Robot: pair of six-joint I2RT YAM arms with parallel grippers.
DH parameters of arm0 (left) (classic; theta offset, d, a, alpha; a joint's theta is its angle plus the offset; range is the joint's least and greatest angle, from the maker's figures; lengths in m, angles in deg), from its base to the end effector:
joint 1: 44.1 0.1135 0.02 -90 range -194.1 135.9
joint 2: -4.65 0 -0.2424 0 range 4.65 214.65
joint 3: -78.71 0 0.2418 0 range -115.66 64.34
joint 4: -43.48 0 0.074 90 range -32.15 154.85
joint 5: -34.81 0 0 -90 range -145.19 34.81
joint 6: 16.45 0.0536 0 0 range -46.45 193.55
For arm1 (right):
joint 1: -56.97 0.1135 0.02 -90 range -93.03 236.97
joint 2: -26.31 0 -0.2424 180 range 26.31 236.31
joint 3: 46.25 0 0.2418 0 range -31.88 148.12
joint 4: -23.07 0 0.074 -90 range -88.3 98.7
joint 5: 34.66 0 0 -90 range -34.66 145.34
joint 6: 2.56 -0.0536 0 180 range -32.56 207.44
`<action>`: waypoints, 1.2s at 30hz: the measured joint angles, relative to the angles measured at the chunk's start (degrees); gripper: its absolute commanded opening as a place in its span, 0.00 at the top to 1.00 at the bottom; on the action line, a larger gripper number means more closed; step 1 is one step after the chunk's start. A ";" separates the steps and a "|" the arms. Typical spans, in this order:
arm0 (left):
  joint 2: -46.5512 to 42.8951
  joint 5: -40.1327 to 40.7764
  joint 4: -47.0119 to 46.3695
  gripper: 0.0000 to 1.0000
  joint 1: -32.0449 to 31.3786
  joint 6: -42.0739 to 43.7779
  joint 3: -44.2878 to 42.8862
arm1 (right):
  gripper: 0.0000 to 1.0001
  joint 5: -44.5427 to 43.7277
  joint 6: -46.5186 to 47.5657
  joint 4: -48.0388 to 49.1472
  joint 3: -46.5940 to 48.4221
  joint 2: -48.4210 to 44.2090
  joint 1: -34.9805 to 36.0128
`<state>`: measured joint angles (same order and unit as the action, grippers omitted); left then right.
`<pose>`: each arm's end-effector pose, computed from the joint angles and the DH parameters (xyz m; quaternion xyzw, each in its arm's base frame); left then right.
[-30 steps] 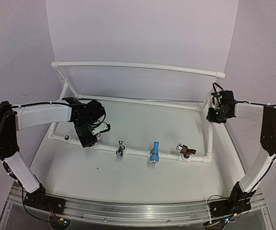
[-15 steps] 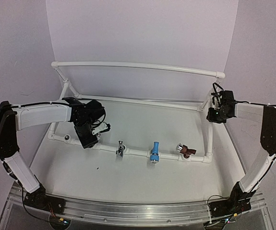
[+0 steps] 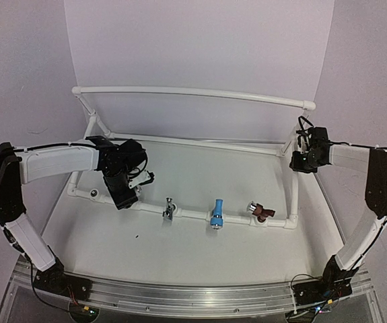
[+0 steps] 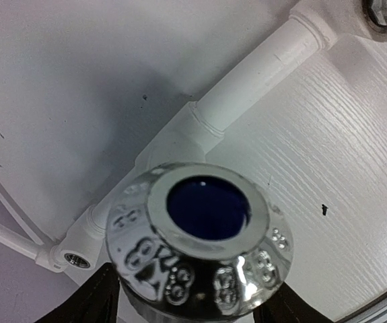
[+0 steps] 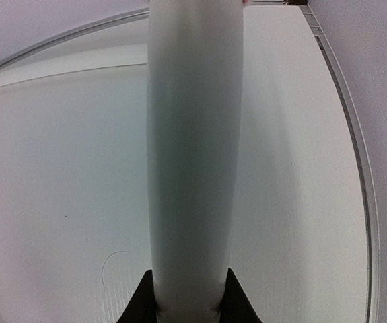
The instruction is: Install the water faucets
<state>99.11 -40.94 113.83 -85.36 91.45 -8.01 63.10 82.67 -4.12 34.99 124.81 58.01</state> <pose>0.2376 -0.1909 0.1994 0.4760 0.8646 0.1000 0.1258 0.3773 0.0141 0.1925 0.0038 0.9203 0.0819 0.3826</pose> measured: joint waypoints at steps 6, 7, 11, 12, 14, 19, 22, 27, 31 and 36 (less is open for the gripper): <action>-0.05 0.40 0.13 0.23 0.00 0.02 -0.03 | 1.00 0.00 0.02 0.00 0.00 0.00 0.00; -0.07 0.43 0.13 0.23 0.00 0.01 -0.03 | 1.00 0.00 0.00 0.00 0.00 0.00 0.00; -0.40 0.38 0.14 0.23 0.00 0.00 -0.06 | 1.00 0.00 0.02 0.00 0.00 0.00 0.00; -0.61 0.38 0.19 0.22 0.00 0.00 -0.09 | 1.00 0.00 0.02 0.00 0.00 0.00 0.00; -0.77 0.40 0.90 0.16 0.00 -0.08 -0.72 | 1.00 0.00 0.02 0.00 0.00 0.00 0.00; -1.65 0.38 1.53 0.00 0.00 -0.98 -2.94 | 1.00 0.02 0.00 0.00 0.00 0.00 0.00; -2.59 0.27 2.62 0.00 0.00 -1.47 -4.26 | 1.00 0.02 0.02 0.00 0.00 0.00 0.00; -4.15 -0.96 4.67 0.00 0.00 -2.33 -6.97 | 1.00 0.02 0.02 0.00 0.00 0.00 0.00; -5.32 -1.21 5.85 0.00 0.00 -4.78 -10.00 | 1.00 0.05 0.02 0.00 0.00 0.00 -0.02; -8.41 1.30 5.75 0.00 -0.02 -13.42 -15.40 | 0.98 0.19 0.19 -0.03 0.00 0.00 -0.05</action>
<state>90.70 -39.65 119.59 -85.38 78.03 -23.41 63.29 82.86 -4.14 34.99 124.81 57.96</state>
